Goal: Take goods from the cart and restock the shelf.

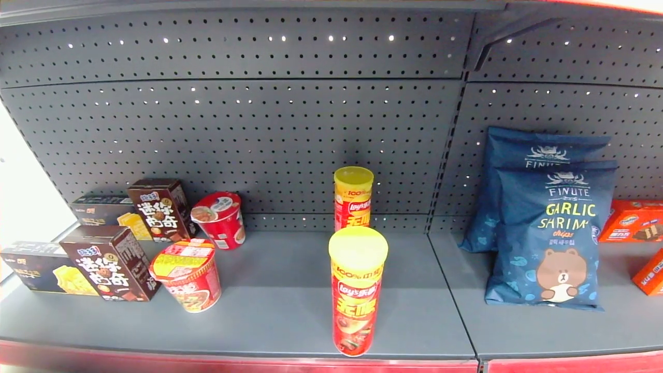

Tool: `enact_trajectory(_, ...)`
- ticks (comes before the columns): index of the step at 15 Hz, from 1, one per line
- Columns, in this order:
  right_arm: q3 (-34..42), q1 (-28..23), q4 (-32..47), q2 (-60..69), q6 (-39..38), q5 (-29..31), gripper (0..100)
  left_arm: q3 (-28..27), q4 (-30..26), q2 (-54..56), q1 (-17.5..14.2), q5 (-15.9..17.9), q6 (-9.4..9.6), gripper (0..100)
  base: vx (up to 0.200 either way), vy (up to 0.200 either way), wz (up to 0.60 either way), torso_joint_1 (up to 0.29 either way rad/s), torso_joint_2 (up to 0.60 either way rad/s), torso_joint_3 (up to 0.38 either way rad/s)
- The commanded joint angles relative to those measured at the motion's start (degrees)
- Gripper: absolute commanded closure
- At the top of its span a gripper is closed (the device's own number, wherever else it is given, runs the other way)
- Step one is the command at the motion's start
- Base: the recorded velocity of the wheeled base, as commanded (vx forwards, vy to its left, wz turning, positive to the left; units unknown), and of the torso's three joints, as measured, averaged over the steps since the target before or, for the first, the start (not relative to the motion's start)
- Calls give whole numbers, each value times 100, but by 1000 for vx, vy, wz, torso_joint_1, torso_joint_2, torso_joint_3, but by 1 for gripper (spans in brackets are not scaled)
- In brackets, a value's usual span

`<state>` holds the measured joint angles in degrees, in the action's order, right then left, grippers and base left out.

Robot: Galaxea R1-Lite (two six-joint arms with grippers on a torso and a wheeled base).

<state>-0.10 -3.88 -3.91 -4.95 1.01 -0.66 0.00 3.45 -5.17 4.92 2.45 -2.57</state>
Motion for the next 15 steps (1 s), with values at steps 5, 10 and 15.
enact_trajectory(5,1,1,-4,-15,-5,-57,0,0,-2,-10,0,10,11,0,0,0,0,0,0,0)
enact_trajectory(10,1,1,-4,-15,-13,-224,0,0,-2,-10,0,63,73,0,0,0,0,0,0,0)
enact_trajectory(15,1,1,-4,-15,4,-224,0,0,-2,-10,0,63,55,0,0,0,0,0,0,0)
